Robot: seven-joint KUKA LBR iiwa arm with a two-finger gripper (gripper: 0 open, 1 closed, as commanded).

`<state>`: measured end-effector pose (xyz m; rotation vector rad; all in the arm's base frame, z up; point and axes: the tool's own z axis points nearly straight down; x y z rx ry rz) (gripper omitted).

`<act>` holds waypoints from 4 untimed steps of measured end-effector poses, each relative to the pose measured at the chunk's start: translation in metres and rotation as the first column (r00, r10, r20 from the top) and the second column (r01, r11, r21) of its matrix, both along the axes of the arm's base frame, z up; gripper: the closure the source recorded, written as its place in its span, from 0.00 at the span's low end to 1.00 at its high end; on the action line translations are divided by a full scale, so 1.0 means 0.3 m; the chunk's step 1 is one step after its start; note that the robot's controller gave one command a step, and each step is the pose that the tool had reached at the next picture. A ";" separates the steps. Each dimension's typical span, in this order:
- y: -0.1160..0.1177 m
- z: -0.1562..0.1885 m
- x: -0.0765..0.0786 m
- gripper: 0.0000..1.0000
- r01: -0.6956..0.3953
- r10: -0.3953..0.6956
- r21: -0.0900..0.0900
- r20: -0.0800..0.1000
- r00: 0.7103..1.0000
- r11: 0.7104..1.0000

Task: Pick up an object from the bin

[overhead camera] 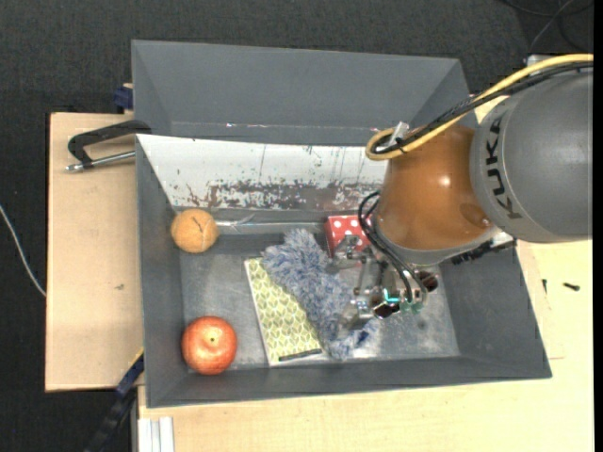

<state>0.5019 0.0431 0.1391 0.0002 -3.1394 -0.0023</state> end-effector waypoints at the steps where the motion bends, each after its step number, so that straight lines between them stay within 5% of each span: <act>1: -0.001 0.005 0.004 0.00 0.000 0.000 0.000 0.004 1.000 1.000; 2: 0.056 -0.209 0.174 1.00 -0.026 0.026 -0.002 -0.001 1.000 1.000; 4: 0.056 -0.207 0.172 1.00 -0.029 0.029 -0.002 -0.001 1.000 1.000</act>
Offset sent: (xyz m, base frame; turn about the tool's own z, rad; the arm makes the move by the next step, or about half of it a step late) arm 0.0500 0.0174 -0.0691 -0.0269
